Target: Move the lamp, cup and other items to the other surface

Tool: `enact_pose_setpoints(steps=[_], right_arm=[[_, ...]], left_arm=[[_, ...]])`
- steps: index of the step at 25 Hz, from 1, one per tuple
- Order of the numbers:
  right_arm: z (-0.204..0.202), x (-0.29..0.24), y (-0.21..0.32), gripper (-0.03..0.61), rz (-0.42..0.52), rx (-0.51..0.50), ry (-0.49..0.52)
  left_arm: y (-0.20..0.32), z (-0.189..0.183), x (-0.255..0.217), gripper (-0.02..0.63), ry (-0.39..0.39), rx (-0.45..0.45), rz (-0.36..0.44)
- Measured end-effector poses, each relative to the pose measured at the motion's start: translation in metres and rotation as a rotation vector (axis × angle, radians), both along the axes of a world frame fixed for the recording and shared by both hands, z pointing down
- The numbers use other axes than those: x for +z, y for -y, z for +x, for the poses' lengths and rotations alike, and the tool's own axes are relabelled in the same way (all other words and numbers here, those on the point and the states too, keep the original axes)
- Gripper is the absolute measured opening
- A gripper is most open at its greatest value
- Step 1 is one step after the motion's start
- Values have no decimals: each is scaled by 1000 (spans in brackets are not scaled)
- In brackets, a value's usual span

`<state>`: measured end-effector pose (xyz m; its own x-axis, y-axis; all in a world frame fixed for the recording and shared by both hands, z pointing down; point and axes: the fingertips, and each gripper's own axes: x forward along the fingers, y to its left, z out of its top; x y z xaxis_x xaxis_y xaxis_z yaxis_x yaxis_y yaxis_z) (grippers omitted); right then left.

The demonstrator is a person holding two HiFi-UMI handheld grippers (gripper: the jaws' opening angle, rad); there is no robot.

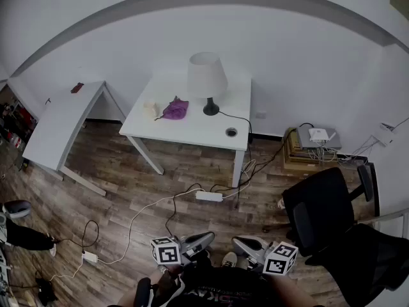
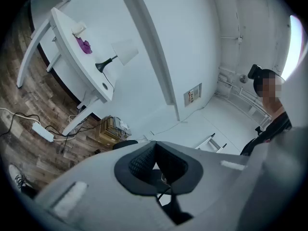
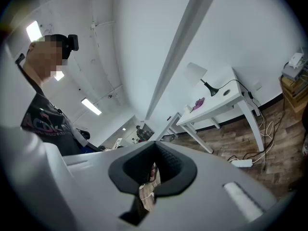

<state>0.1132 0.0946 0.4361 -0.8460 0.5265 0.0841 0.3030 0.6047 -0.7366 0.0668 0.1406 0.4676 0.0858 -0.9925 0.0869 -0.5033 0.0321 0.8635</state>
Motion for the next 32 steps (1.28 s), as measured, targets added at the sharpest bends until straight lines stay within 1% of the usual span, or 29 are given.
enact_pose_setpoints(steps=[4, 11, 16, 21, 26, 28, 29, 32], right_arm=[[-1, 17, 1, 0, 0, -6, -1], [-4, 15, 2, 0, -1, -2, -10], [-1, 17, 5, 0, 1, 9, -13], [-2, 8, 5, 3, 15, 12, 33], [-1, 10, 7, 5, -5, 23, 26], [-1, 12, 6, 5, -14, 20, 21], [-2, 12, 5, 5, -17, 14, 18], [-3, 13, 0, 5, -20, -13, 16]], left_arm=[[-1, -6, 8, -9, -7, -12, -1], [-1, -6, 7, -9, -8, -4, -17], [4, -4, 9, -9, -11, 7, 9], [5, -2, 8, -9, -5, 27, -2], [4, 2, 9, -9, -9, 40, 2], [5, 9, 7, -9, -9, 68, 25], [6, 15, 4, -9, -1, 100, 41], [10, 38, -9, -8, 58, 237, 80]])
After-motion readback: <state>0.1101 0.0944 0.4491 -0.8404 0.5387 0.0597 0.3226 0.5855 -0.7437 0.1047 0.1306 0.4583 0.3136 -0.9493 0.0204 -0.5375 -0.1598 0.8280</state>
